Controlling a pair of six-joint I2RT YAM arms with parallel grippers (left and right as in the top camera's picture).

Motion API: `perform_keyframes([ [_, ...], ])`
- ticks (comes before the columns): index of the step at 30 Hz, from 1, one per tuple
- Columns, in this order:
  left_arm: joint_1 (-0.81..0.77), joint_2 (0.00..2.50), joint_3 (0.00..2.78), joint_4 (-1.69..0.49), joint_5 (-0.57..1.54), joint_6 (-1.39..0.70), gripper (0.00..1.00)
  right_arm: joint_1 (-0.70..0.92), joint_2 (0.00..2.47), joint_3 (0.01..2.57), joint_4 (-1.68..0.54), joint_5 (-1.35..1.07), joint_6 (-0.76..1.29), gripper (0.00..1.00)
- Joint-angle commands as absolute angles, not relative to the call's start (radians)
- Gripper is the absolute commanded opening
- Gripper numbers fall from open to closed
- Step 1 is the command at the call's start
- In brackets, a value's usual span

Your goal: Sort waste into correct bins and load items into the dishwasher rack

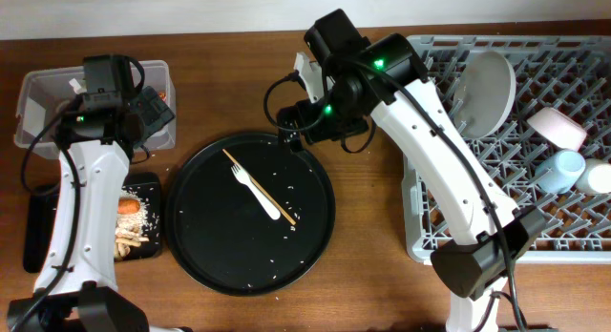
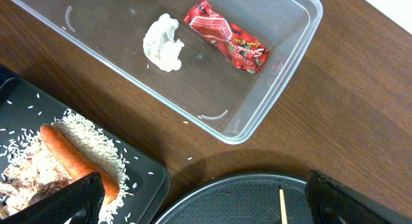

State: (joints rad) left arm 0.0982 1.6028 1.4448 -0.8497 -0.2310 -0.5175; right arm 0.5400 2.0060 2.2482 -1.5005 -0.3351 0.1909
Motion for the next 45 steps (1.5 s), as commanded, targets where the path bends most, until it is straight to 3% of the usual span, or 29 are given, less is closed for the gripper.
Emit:
perform_keyframes([
  [1,0.101,1.606,1.447,-0.850,-0.224,-0.523,0.99,0.543,2.000,2.267,-1.530,-0.344,0.197,0.99],
  [30,0.101,1.606,1.448,-0.850,-0.224,-0.523,0.99,0.542,2.000,2.267,-1.426,-0.295,0.226,0.99],
  [35,0.101,1.606,1.447,-0.850,-0.224,-0.523,0.99,0.542,2.000,2.266,-1.433,-0.049,0.227,0.99],
  [37,0.101,1.606,1.447,-0.850,-0.224,-0.523,0.99,0.543,2.009,2.257,-1.424,-0.071,0.226,0.99],
  [38,0.101,1.606,1.447,-0.850,-0.224,-0.523,0.99,0.549,2.019,2.247,-1.418,-0.119,0.226,0.98],
  [42,0.101,1.606,1.448,-0.850,-0.224,-0.523,0.99,0.626,2.133,2.183,-1.341,-0.218,0.225,0.76],
  [45,0.101,1.606,1.447,-0.850,-0.224,-0.523,0.99,0.703,2.231,2.180,-1.295,-0.204,0.179,0.77],
])
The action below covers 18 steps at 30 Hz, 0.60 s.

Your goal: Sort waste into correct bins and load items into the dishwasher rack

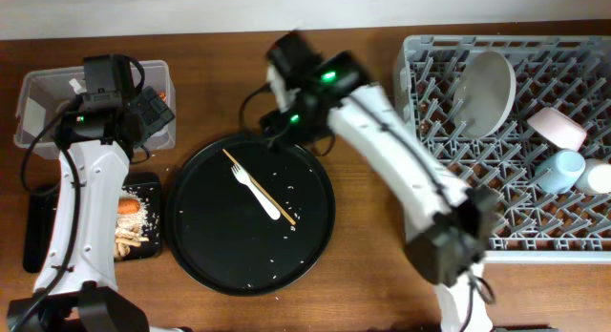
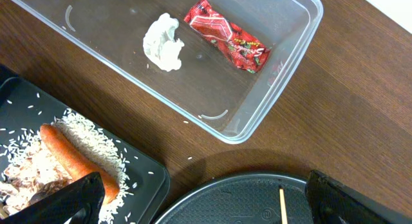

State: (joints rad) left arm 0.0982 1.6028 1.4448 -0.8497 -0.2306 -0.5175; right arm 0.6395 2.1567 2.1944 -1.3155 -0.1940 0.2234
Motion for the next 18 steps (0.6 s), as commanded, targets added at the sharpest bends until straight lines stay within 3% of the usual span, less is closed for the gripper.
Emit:
perform_keyframes([
  [1,0.101,1.606,1.448,-0.850,-0.224,-0.523,0.99,0.731,2.261,2.180,-1.281,-0.164,0.180,0.77],
  [8,0.101,1.606,1.447,-0.850,-0.224,-0.523,0.99,0.851,2.371,2.173,-1.199,-0.091,0.189,0.72],
  [18,0.101,1.606,1.447,-0.850,-0.224,-0.523,0.99,0.876,2.397,2.040,-1.104,-0.126,0.199,0.65],
])
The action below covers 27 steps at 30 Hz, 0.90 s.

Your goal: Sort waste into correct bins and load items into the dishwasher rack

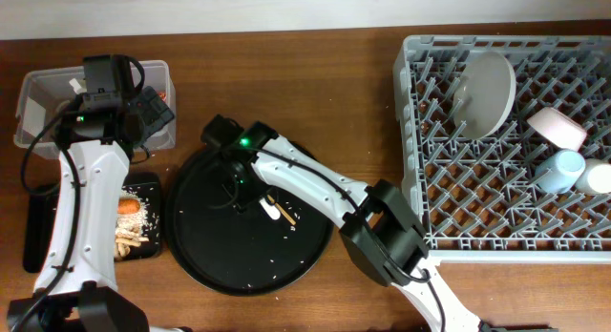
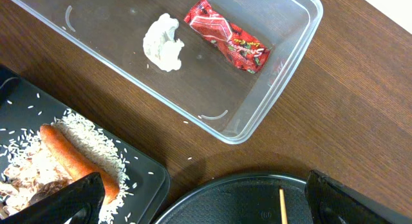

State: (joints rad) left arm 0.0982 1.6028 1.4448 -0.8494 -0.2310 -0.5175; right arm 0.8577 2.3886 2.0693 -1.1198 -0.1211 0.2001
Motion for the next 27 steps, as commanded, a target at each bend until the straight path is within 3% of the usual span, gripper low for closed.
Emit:
perform_keyframes([
  [1,0.101,1.606,1.447,-0.850,-0.224,-0.523,0.99,0.877,2.397,2.032,-1.098,-0.127,0.199,0.65],
  [9,0.101,1.606,1.447,-0.850,-0.224,-0.523,0.99,0.878,2.397,1.977,-1.058,-0.126,0.199,0.63],
  [11,0.101,1.606,1.447,-0.850,-0.224,-0.523,0.99,0.878,2.397,1.967,-1.055,-0.103,0.200,0.53],
  [21,0.101,1.606,1.448,-0.850,-0.224,-0.523,0.99,0.878,2.397,1.894,-1.016,0.050,0.230,0.34],
  [25,0.101,1.606,1.447,-0.850,-0.224,-0.523,0.99,0.876,2.396,1.900,-1.026,0.041,0.245,0.16],
  [27,0.101,1.606,1.447,-0.850,-0.224,-0.523,0.99,0.876,2.391,1.902,-1.032,0.041,0.245,0.13],
])
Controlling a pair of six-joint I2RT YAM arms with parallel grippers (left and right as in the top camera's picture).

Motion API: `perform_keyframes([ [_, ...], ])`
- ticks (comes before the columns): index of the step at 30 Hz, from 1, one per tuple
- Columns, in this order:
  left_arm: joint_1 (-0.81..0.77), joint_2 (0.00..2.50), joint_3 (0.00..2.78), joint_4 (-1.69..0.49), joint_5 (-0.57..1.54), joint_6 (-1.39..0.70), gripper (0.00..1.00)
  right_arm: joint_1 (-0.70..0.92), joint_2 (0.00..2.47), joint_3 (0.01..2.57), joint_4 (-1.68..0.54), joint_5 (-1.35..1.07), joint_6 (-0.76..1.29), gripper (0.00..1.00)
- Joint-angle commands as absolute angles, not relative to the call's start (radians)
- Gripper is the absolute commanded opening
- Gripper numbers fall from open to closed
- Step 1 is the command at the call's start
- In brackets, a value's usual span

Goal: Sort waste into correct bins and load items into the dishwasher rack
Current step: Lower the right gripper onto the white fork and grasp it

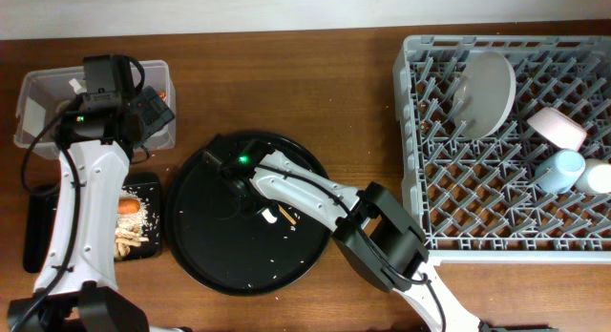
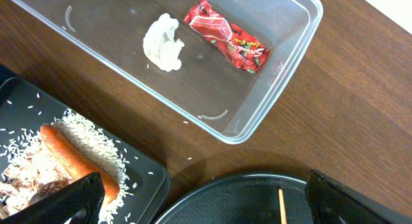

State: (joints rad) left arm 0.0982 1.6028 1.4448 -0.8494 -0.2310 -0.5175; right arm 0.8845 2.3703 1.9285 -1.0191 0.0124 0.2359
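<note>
A round black plate (image 1: 205,265) lies mid-table with a white fork (image 1: 271,214) and a thin wooden stick (image 2: 281,205) on it. My right gripper (image 1: 239,172) is low over the plate's upper left and covers the upper end of the fork and stick; its jaws do not show. My left gripper (image 2: 209,201) stands open and empty above the gap between the clear bin (image 2: 293,69) and the plate. The bin holds a red wrapper (image 2: 226,44) and a white tissue (image 2: 162,44). The grey dishwasher rack (image 1: 477,198) stands at the right.
A black tray (image 2: 38,108) with rice and an orange sausage-like piece (image 2: 71,156) sits left of the plate. The rack holds a white bowl (image 1: 485,92), a pink cup (image 1: 557,128) and a blue cup (image 1: 561,168). My right arm stretches across the plate from bottom right.
My right gripper has shifted a little toward the plate's middle and now sits over the upper end of the fork. The left arm, bin and tray are unchanged.
My right gripper was first beyond the plate's far rim, near the rack. Then it was left of there, over the far rim, then over the plate's upper left. Now it covers the fork's upper end. The left gripper stayed open by the bin throughout.
</note>
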Motion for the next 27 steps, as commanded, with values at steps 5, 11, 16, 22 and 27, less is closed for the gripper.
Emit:
perform_keyframes([
  [5,0.101,1.606,1.447,-0.850,-0.224,-0.523,0.99,0.843,2.317,1.967,-1.119,0.036,0.244,0.04],
  [11,0.101,1.606,1.447,-0.850,-0.224,-0.523,0.99,0.759,2.289,2.066,-1.217,-0.041,0.210,0.16],
  [16,0.101,1.606,1.447,-0.850,-0.224,-0.523,0.99,0.768,2.326,2.056,-1.146,-0.057,0.191,0.32],
  [22,0.101,1.606,1.447,-0.850,-0.224,-0.523,0.99,0.812,2.399,2.051,-1.114,-0.071,0.191,0.32],
  [27,0.101,1.606,1.447,-0.850,-0.224,-0.523,0.99,0.825,2.450,2.051,-1.106,-0.070,0.191,0.31],
])
